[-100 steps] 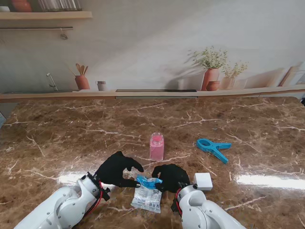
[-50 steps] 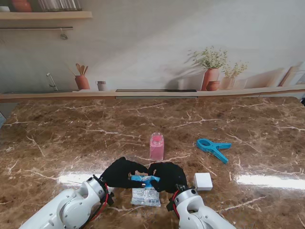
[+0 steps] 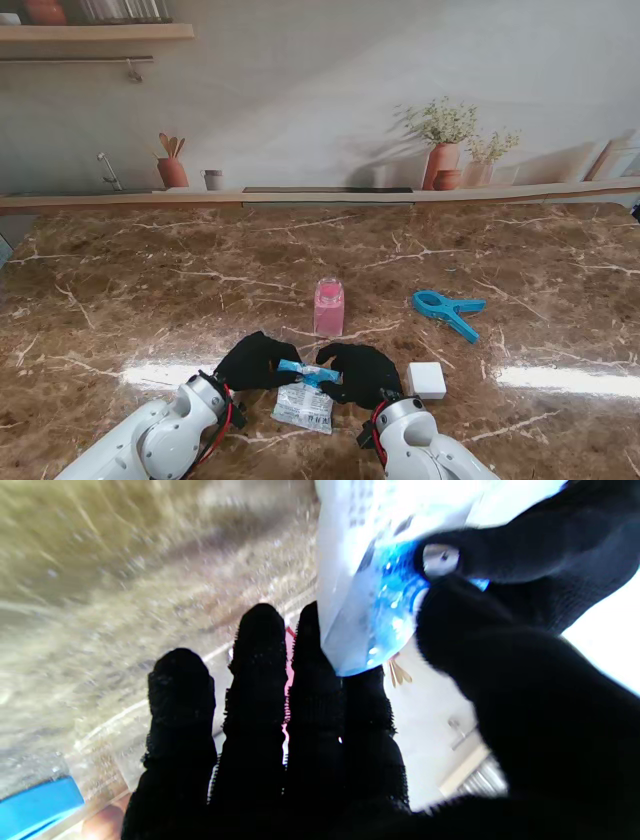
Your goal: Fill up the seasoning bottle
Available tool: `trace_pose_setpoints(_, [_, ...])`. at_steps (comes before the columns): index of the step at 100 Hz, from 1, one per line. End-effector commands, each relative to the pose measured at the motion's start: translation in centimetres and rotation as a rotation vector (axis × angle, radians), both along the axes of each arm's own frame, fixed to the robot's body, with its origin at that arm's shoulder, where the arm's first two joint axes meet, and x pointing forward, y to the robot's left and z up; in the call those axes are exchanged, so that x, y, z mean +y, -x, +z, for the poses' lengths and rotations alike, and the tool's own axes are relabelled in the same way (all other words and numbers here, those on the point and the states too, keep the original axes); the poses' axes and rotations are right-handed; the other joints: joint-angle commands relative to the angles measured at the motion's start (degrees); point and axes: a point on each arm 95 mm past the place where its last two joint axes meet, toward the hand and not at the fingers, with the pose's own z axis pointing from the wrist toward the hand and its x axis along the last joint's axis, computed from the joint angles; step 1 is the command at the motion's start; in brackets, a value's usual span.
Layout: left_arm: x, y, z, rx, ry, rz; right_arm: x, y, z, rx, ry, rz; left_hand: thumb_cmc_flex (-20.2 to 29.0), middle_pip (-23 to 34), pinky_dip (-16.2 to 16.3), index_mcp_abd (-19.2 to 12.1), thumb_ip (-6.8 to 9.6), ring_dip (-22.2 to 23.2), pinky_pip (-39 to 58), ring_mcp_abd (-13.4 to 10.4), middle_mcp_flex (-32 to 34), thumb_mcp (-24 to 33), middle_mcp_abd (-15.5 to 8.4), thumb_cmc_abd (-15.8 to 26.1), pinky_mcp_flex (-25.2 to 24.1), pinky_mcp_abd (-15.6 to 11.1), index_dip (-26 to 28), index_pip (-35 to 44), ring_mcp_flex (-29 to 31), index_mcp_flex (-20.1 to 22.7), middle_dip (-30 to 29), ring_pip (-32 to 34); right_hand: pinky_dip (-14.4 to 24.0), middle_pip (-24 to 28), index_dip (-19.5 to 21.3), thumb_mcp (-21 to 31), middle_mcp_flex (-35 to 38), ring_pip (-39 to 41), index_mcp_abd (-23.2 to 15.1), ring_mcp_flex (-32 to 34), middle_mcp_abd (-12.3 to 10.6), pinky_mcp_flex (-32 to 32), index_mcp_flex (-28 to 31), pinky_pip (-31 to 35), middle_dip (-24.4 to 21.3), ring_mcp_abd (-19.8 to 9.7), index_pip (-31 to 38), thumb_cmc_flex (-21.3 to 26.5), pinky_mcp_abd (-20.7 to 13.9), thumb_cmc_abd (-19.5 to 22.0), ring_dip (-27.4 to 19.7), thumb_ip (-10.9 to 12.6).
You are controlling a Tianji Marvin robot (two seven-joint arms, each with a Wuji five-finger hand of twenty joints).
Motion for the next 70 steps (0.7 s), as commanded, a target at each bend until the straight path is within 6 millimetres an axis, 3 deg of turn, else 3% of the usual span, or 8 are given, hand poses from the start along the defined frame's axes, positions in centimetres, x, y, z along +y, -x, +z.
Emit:
trace_pose_setpoints(1, [-0.3, 0.3, -0.3, 0.006, 0.000, -0.011, 0.0, 0.7, -0.4, 0.024, 0.008, 0.011, 3.84, 0.53, 0.09, -5.98, -0.27, 0.80, 2.65, -0.98, 2.98, 3.71, -1.18, 1.85, -0.17, 0.46, 1.28, 2.57, 1.86, 0.17, 0.85, 2.11, 1.75, -5.33, 1.13, -2.92, -5.69, -5.98, -0.57, -5.26, 0.52, -3.74, -1.47, -2.97, -6.28, 0.54, -1.66, -4.54, 0.52, 1.58, -3.77, 2.12])
trace_pose_setpoints(10, [-0.5, 0.3, -0.3, 0.004, 0.007, -0.021, 0.4, 0.6, -0.3, 0.030, 0.014, 0.021, 3.74, 0.25, 0.06, -5.11, -0.27, 0.73, 2.75, -1.04, 3.02, 3.63, -1.19, 1.91, -0.01, 0.30, 0.51, 1.82, 2.00, 0.17, 0.61, 2.08, 2.26, -9.49, 1.87, -4.21, -5.36, -11.16, -0.97, -3.01, 1.55, -2.99, -0.21, -3.91, -12.46, 1.65, -0.46, -5.20, 1.20, 2.25, -8.54, 2.07])
trace_pose_setpoints(20, [-0.6, 0.3, -0.2, 0.006, 0.015, -0.025, 1.1, 0.4, -0.3, 0.026, 0.006, 0.019, 3.68, -0.15, 0.00, -4.28, -0.24, 0.48, 2.94, -1.20, 3.24, 3.43, -1.22, 2.06, 0.36, 0.09, -1.04, 1.23, 2.34, 0.59, 0.03, 1.91, 2.17, -5.76, 3.88, -1.98, 4.01, -6.73, -2.20, 6.64, 1.20, 2.49, 6.28, -0.40, -12.92, 1.34, 4.94, -2.06, 1.44, 1.51, -8.08, 0.78])
trace_pose_setpoints(24, [-0.5, 0.3, -0.1, 0.013, 0.016, -0.028, 1.4, 0.3, -0.4, 0.009, 0.002, 0.007, 3.71, -0.29, 0.00, -3.93, -0.23, 0.43, 3.00, -1.15, 3.22, 3.37, -1.20, 2.10, 0.48, 0.14, -1.40, 1.08, 2.50, 0.51, -0.15, 1.90, 1.26, -3.54, -5.21, -1.26, 8.47, -1.92, -4.72, 10.22, 0.48, 5.06, 5.56, 3.17, -8.32, 0.78, 18.03, 2.96, 1.20, -0.72, -6.20, -5.46])
trace_pose_setpoints(31, [-0.5, 0.3, -0.1, 0.019, 0.015, -0.031, 1.6, 0.1, -0.6, -0.021, 0.010, -0.004, 3.65, -0.56, -0.03, -3.70, -0.27, 0.34, 3.02, -1.06, 3.04, 3.12, -1.25, 2.49, 0.55, 0.13, -1.91, 0.79, 2.44, 0.24, -0.47, 1.77, 1.02, -1.01, -9.41, 3.41, 14.97, 4.35, -7.74, 15.33, -0.42, 9.23, 8.28, 7.68, -4.29, 0.12, 27.96, 8.10, 0.67, -0.16, -3.79, -5.17])
trace_pose_setpoints(43, [-0.3, 0.3, -0.3, 0.056, 0.028, -0.025, 1.7, -0.2, -1.0, -0.065, 0.045, -0.004, 6.50, 0.49, -0.58, -2.56, -0.04, 0.10, 2.30, -1.00, 1.11, -2.25, -0.46, 6.63, -0.13, 0.01, -2.58, 0.19, 1.47, -2.18, -2.43, 0.83, 0.30, 4.92, 1.95, 12.50, 18.41, 14.17, -15.01, 18.40, -1.90, 12.08, 13.48, 13.48, 2.40, -0.98, 31.54, 11.95, -1.10, -4.38, 1.30, -4.37])
trace_pose_setpoints(57, [-0.1, 0.3, -0.8, 0.128, 0.042, -0.025, 1.8, -0.4, -1.7, -0.089, 0.092, 0.011, 17.10, 3.91, 0.35, -3.38, 1.56, 3.46, 0.40, 0.25, -5.42, -15.83, 0.78, 16.01, -3.93, 0.04, 8.34, 3.72, -3.55, -8.98, -0.68, 0.54, 0.05, 8.74, 11.78, 18.98, 18.96, 19.65, -15.06, 18.99, -2.95, 13.78, 15.78, 15.66, 7.62, -1.81, 30.20, 13.35, -1.68, -8.78, 5.08, -5.07])
trace_pose_setpoints(70, [-0.1, 0.2, -1.2, 0.158, 0.041, -0.022, 1.8, -0.8, -2.2, -0.142, 0.146, 0.043, 17.87, 5.40, 1.27, -4.59, 1.25, 4.07, 1.16, 1.76, -5.22, -18.26, 1.20, 16.81, -4.02, -0.17, 13.21, 6.54, -3.50, -10.86, -4.27, 1.50, 0.40, 10.42, 18.29, 23.13, 21.04, 21.72, -16.35, 19.83, -3.37, 14.67, 22.13, 16.42, 9.17, -1.12, 27.76, 16.00, -1.55, -12.30, 5.83, -4.96])
